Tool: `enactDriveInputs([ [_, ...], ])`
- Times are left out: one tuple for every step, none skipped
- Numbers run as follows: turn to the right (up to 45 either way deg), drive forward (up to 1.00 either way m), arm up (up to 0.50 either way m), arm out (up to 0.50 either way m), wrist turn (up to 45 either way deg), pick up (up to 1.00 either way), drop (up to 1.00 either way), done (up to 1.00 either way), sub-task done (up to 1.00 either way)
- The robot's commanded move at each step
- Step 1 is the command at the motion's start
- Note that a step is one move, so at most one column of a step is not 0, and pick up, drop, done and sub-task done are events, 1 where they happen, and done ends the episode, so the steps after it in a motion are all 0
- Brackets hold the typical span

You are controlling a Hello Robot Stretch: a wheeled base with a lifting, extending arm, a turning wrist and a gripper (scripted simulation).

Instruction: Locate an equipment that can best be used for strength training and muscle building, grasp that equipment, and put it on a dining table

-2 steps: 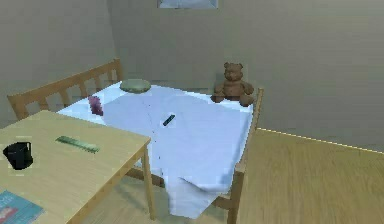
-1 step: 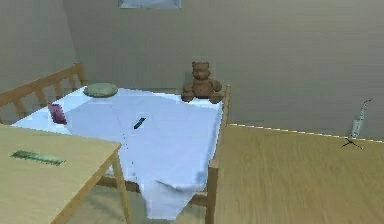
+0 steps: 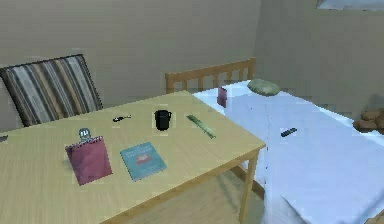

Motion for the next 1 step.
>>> enactDriveInputs([
  [-12.0, 0.0, 0.0, 0.0, 0.0, 0.0, 0.0, 0.0, 0.0],
])
